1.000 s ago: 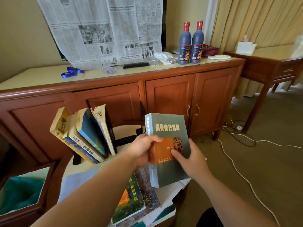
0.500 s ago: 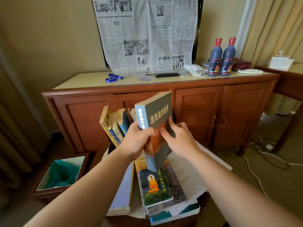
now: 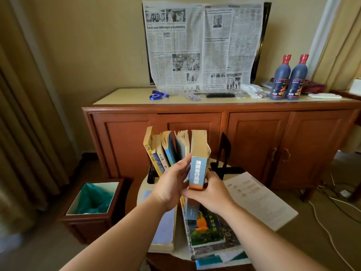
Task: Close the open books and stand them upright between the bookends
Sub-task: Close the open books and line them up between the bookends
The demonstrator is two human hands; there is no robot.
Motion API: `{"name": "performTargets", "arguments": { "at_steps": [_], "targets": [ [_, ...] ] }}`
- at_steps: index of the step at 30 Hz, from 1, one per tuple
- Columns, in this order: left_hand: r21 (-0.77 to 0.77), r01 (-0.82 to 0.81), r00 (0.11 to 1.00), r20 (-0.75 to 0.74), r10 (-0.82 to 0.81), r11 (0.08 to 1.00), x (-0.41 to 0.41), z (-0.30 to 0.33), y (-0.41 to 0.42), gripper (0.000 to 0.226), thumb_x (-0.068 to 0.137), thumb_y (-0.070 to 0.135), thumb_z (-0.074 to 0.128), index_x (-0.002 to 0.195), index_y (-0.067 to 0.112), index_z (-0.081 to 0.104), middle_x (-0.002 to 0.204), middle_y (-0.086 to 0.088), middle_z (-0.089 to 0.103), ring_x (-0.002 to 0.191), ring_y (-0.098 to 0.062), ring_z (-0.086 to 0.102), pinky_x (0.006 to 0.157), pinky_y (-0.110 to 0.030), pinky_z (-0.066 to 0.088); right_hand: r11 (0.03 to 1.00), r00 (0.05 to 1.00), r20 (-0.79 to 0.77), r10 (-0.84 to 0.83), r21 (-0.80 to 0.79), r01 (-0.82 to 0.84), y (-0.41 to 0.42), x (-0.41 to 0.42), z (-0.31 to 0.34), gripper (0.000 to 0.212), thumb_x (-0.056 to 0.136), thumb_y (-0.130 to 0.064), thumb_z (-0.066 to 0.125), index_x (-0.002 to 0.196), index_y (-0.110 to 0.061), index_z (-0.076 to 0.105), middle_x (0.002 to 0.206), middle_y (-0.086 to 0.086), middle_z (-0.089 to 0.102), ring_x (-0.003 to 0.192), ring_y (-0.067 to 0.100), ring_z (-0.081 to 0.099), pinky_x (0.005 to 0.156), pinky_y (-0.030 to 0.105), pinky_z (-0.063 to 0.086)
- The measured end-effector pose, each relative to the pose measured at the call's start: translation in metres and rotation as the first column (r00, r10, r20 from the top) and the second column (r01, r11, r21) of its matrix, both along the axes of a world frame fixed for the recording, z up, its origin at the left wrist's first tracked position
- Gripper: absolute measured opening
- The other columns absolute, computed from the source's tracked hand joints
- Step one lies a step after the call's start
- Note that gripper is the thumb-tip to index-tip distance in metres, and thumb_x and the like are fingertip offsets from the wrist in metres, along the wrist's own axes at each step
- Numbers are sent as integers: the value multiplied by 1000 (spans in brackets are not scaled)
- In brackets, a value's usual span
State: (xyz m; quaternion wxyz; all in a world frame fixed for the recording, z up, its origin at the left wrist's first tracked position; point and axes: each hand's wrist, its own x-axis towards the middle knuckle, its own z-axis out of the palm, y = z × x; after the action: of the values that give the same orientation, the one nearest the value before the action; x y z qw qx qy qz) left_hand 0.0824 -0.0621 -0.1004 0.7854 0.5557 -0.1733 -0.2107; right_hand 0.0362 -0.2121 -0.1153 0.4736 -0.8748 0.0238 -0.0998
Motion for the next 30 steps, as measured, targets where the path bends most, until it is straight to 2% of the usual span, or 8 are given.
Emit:
{"name": "performTargets", "arguments": {
  "at_steps": [3,6,10,13,17,24,27,30],
  "targets": [
    [37,-6,1000,-10,7,999,9,-7,3,54,101,33,47,154,27,52,154,-2,57,148,-23,45,125,-57,28,998,998,16,-62,-13,62,7,1,3,54,70,-43,87,117,-40,62,98,-17,70,87,-4,66,73,23,59],
    [66,-51,998,-25,53,997,15,-7,7,43,107,16,44,144,25,64,148,2,62,144,-15,49,122,-56,33,986,987,6,-160,36,160,11,1,2,57,77,-35,85,124,-39,53,102,-16,69,83,-6,63,57,10,47],
    [164,-122,992,-7,125,979,16,-5,9,42,107,8,48,135,30,70,140,8,67,136,-10,55,115,-46,45,969,972,34,-231,98,227,16,1,1,51,82,-41,86,123,-38,56,112,-13,69,88,-3,63,61,11,49],
    [200,-135,991,23,134,970,19,-7,10,41,107,8,49,136,29,67,139,11,68,135,-8,56,113,-46,46,961,965,26,-260,105,256,18,2,4,47,84,-41,84,120,-35,55,113,-10,68,92,7,65,67,24,60],
    [303,-236,972,83,221,923,29,-11,15,36,105,10,56,133,30,66,130,9,72,126,-11,63,107,-42,48,952,959,28,-281,137,274,13,-2,3,39,87,-37,82,113,-28,56,112,-6,69,93,11,66,59,17,48],
    [595,-434,897,351,267,676,50,-33,33,37,102,13,55,133,30,66,125,9,70,114,-14,67,95,-37,58,966,962,117,-248,101,237,-1,-13,0,32,85,-30,83,108,-27,61,95,-18,69,89,0,67,59,16,46],
    [646,-540,823,538,179,539,65,-16,41,47,101,5,49,140,28,62,130,9,64,121,-13,60,89,-25,49,976,963,175,-206,104,190,-6,-11,6,32,85,-30,82,110,-28,62,97,-22,69,89,-8,63,58,7,44],
    [657,-658,703,711,-13,367,83,6,46,63,93,-6,44,146,25,58,147,5,55,139,-22,39,109,-31,38,977,954,228,-195,127,169,-12,-1,15,29,86,-27,82,110,-24,65,98,-19,71,91,-7,65,59,6,46]
  ]
}}
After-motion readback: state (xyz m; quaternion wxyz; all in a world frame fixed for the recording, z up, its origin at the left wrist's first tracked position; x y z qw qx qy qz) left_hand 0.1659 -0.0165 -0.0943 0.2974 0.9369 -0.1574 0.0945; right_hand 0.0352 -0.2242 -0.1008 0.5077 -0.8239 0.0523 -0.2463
